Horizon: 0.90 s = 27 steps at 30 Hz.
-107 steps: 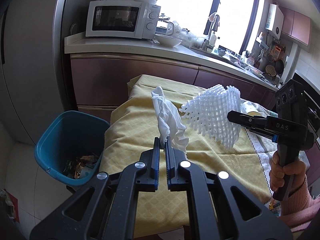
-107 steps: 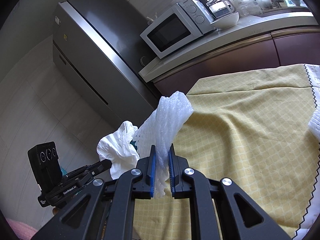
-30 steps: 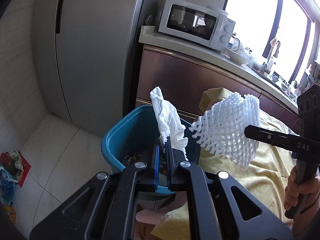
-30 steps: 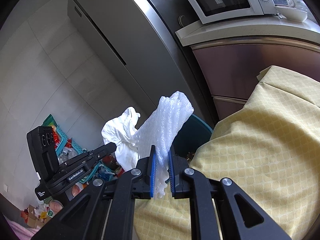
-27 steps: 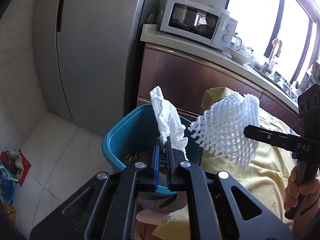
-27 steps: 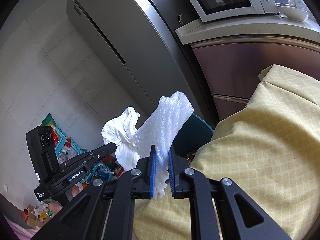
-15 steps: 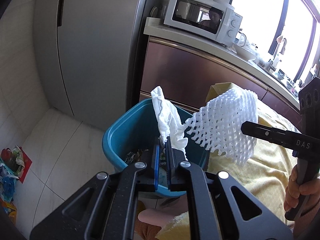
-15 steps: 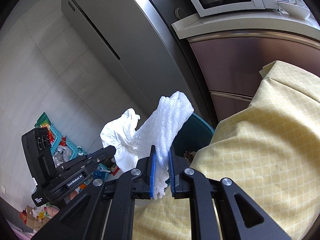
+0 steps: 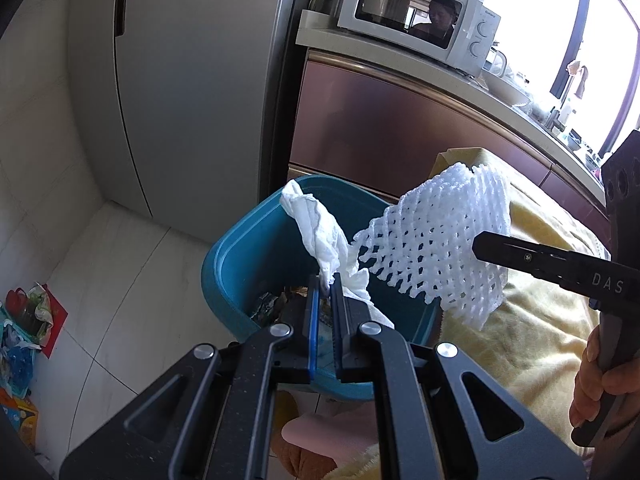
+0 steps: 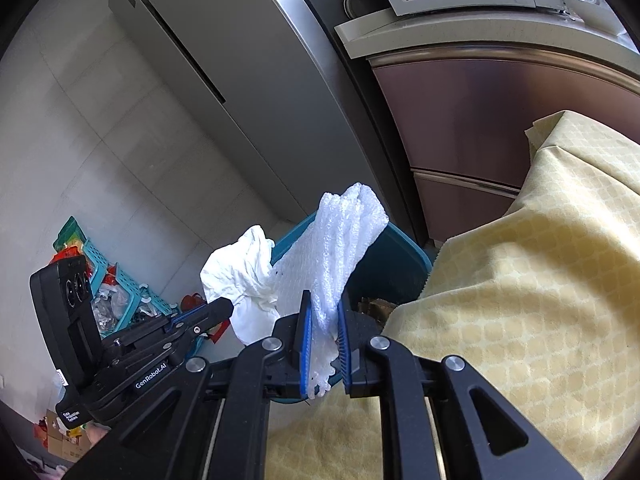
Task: Collect trash
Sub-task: 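Carry the white tissue and foam net over the teal bin, then open the left tool over the bin while the right tool releases the foam net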
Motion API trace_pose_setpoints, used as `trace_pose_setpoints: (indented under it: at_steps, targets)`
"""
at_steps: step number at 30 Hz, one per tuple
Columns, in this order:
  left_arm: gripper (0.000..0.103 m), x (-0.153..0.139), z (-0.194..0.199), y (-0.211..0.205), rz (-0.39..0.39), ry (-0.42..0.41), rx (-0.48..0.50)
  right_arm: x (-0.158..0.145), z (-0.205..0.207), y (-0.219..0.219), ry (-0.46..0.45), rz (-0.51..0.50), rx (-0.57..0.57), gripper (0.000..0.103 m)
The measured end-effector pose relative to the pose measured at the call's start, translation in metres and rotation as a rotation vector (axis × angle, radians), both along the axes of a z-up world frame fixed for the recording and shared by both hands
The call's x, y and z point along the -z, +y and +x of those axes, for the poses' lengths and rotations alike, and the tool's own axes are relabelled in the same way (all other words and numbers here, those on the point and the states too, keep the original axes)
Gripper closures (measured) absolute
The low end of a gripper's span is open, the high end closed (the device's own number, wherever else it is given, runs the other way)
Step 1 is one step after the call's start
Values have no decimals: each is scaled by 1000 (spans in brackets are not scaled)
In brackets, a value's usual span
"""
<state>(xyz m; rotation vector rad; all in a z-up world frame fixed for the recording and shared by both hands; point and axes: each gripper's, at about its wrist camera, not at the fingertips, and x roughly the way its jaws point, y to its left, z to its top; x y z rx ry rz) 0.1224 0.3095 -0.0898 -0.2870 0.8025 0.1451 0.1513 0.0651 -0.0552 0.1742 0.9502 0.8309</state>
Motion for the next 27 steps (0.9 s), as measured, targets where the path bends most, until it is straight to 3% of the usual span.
trace_pose_setpoints:
  at_steps: [15,18,27]
  targets:
    - [96,28,20,6,-43,46,4,16,10,30,32,-69,-35,87]
    - [94,30,20,5,-42,42,6,17,13,33,42,-72,-35,80]
    - [85,26,14,3,-49,12,2,17,11,20,48,-41,-29,79]
